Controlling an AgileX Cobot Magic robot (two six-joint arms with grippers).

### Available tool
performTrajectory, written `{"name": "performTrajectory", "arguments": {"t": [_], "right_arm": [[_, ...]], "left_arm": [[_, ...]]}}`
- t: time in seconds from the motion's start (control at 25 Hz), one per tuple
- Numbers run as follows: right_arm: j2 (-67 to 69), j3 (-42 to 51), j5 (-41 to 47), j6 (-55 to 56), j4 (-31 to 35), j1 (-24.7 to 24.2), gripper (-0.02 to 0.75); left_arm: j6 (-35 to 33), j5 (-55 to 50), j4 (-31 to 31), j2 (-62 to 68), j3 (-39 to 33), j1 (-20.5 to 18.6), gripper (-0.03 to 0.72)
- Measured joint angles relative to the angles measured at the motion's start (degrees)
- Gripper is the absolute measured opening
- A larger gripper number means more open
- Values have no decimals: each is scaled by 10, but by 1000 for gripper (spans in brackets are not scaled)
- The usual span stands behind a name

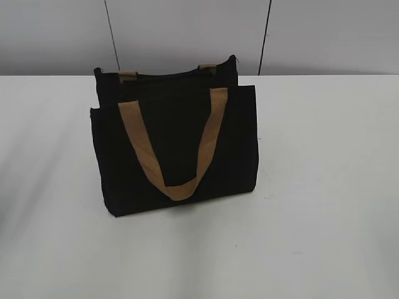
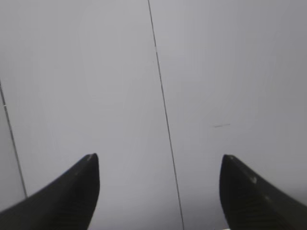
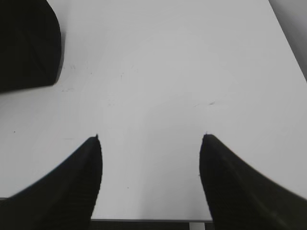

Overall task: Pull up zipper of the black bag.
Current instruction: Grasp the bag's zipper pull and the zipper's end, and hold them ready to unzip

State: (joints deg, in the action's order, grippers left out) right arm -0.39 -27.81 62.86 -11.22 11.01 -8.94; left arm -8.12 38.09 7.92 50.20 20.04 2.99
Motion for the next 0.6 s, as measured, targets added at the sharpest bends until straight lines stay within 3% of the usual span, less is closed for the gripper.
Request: {"name": "performTrajectory", "arguments": {"t": [0.12,0.28,0.4,0.6], "right_arm": [[0,0,0,0,0,0,494],[0,0,0,0,0,0,494],[0,0,0,0,0,0,494],[0,0,0,0,0,0,494]], "left_arm": [[19,102,1,82,-39,1,585],[25,146,18,184,-51,18,585],[35,170,99,251,-55,6,585],[109,232,267,383,-50,-52,585]]}}
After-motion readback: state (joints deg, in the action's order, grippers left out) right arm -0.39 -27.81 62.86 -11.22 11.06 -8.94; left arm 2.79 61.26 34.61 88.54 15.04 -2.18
